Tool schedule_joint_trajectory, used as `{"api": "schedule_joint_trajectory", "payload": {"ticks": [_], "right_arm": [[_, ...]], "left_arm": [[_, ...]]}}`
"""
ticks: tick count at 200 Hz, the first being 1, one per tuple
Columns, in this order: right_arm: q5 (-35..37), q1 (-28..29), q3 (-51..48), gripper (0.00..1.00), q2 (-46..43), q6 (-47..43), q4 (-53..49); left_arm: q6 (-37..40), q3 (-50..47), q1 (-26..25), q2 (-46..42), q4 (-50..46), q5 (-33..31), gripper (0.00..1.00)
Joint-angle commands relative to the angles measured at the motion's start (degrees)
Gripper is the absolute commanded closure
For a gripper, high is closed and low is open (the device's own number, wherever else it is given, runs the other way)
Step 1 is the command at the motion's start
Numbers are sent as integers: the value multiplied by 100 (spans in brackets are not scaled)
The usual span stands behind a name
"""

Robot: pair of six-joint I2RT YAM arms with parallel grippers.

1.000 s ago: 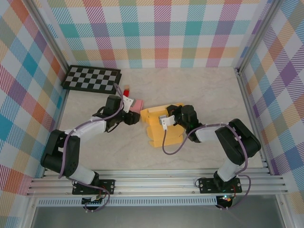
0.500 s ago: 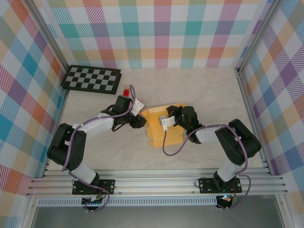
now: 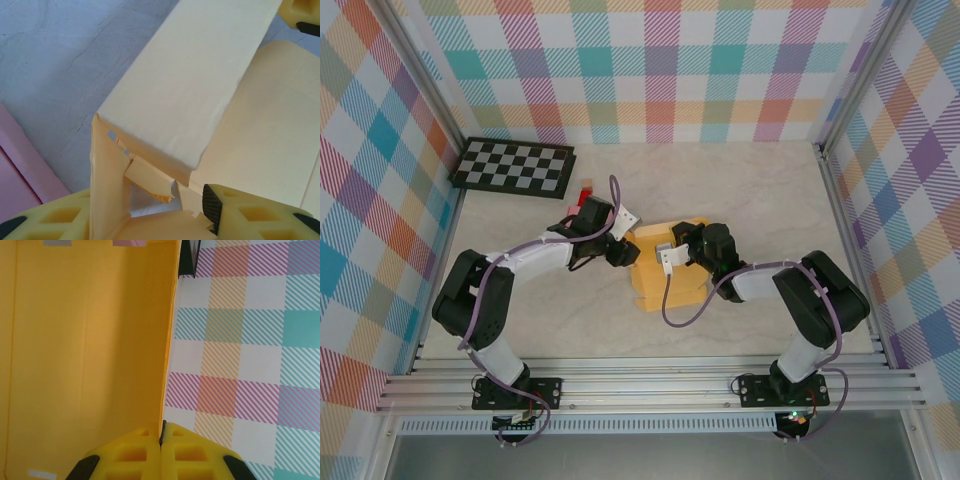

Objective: Fold the paper box

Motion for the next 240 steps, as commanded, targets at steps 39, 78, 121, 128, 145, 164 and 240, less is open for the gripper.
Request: {"api": "schedule_joint_trajectory", "payload": {"ticks": [39, 78, 121, 128, 145, 164, 240], "right_arm": [[36, 34, -33, 100, 139, 30, -549], [16, 34, -3, 100, 164, 29, -580], [25, 34, -18, 100, 157, 46, -583], [23, 34, -13, 100, 134, 40, -596], [19, 34, -17, 100, 103, 30, -619], [18, 30, -19, 100, 94, -5, -624], [27, 34, -44, 100, 97, -43, -584]], "left_arm": [[-273, -297, -132, -784, 3, 589, 43], [-588, -1020, 499, -1352, 277, 1129, 37], [-858, -1426, 482, -1320, 600, 878, 38], [-925, -1444, 499, -1284, 652, 869, 39], [-1032, -1595, 508, -1305, 831, 858, 41], [-1195, -1855, 533, -1502, 1064, 790, 41], [-1764, -2223, 753, -1432, 1574, 166, 43]]}}
